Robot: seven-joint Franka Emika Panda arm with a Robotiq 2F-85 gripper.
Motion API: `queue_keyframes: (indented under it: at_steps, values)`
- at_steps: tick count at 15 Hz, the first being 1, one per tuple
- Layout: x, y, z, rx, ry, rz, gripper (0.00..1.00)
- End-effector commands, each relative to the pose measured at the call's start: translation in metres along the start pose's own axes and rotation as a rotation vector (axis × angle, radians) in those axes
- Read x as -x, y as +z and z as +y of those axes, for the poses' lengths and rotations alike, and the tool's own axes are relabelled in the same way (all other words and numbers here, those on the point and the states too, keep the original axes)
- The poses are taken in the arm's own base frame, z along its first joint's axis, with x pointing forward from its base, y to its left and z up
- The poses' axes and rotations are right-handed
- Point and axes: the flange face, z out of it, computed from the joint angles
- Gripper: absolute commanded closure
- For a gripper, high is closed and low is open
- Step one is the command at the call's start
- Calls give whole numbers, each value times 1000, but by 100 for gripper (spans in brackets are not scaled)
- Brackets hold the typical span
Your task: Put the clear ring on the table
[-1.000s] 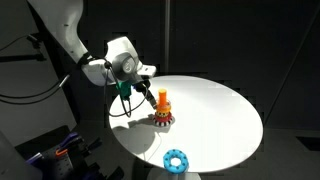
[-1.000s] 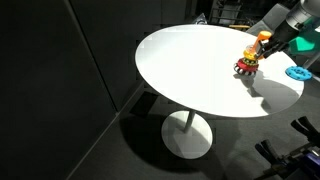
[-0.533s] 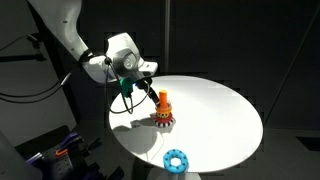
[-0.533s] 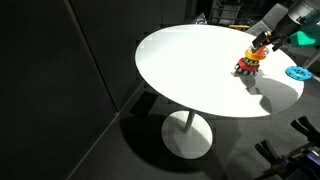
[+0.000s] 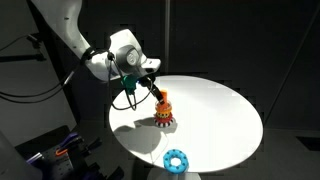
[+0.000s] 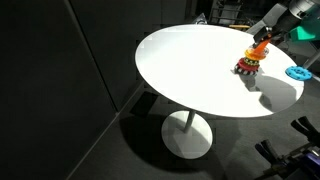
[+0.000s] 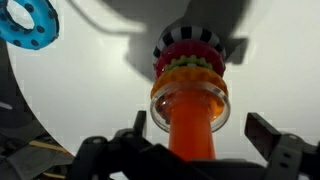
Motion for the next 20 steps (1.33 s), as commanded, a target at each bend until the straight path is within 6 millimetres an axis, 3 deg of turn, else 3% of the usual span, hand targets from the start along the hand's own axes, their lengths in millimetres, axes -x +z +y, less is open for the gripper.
queue_keyframes:
  at_steps: [1, 20]
  values:
    - [-11, -3, 0, 26, 7, 25, 0]
    - [-2, 20, -3, 52, -12, 42, 0]
